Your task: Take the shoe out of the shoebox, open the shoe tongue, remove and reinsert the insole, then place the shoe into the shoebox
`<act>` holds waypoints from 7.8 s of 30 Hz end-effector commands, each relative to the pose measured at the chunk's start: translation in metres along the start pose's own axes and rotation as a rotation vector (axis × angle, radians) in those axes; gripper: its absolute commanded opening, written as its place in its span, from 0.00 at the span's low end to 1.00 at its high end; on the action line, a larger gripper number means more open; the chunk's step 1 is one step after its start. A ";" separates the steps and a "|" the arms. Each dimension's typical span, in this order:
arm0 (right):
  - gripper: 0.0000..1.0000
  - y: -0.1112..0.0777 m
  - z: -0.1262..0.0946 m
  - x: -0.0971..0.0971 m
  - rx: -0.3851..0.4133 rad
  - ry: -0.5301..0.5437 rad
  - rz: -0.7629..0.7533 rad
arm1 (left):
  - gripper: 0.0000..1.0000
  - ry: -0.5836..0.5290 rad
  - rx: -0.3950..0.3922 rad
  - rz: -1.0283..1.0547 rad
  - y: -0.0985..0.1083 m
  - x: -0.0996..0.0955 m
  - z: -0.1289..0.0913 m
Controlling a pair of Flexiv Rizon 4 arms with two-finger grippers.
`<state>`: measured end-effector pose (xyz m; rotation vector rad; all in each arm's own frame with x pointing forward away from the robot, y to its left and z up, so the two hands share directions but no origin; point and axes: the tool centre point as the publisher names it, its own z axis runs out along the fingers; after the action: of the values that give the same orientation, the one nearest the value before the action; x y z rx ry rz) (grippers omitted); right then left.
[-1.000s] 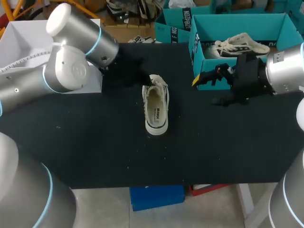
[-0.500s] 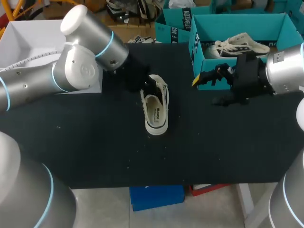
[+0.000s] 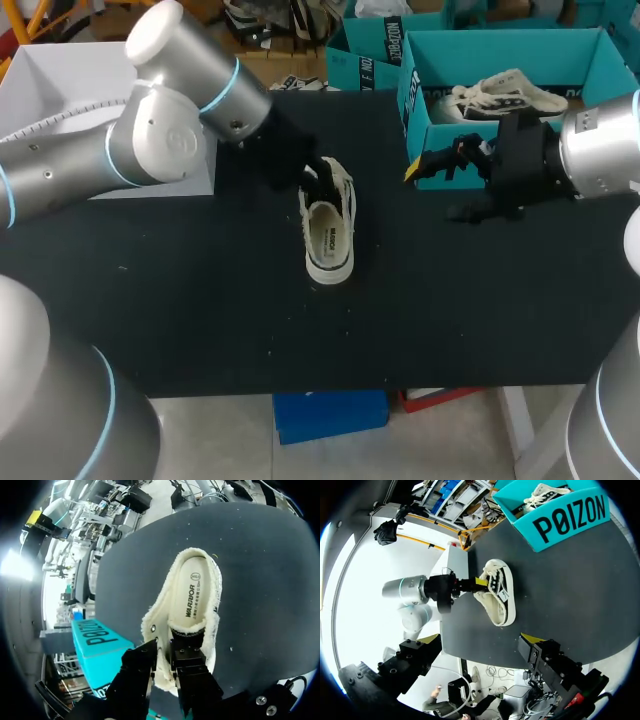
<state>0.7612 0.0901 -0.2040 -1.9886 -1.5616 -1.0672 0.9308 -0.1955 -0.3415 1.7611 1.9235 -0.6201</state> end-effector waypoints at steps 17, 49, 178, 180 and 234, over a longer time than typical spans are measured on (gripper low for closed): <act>1.00 0.000 0.001 0.000 -0.001 0.000 0.000 | 0.48 0.332 0.039 0.069 -0.016 0.035 -0.051; 1.00 0.000 0.001 0.000 -0.001 0.000 0.000 | 0.45 0.494 0.084 0.153 -0.010 0.077 0.019; 1.00 0.000 0.001 0.000 -0.001 0.000 0.000 | 0.00 0.136 -0.787 -1.566 0.155 0.232 -0.293; 1.00 0.000 0.001 0.000 -0.001 0.000 0.000 | 0.00 0.139 -0.772 -1.563 0.156 0.235 -0.292; 1.00 0.000 0.001 0.000 -0.001 0.000 0.000 | 0.00 0.345 -0.628 -1.375 0.150 0.319 -0.236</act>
<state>0.7611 0.0901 -0.2040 -1.9887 -1.5617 -1.0672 1.0447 0.2113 -0.3505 -0.0267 2.9367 -0.0104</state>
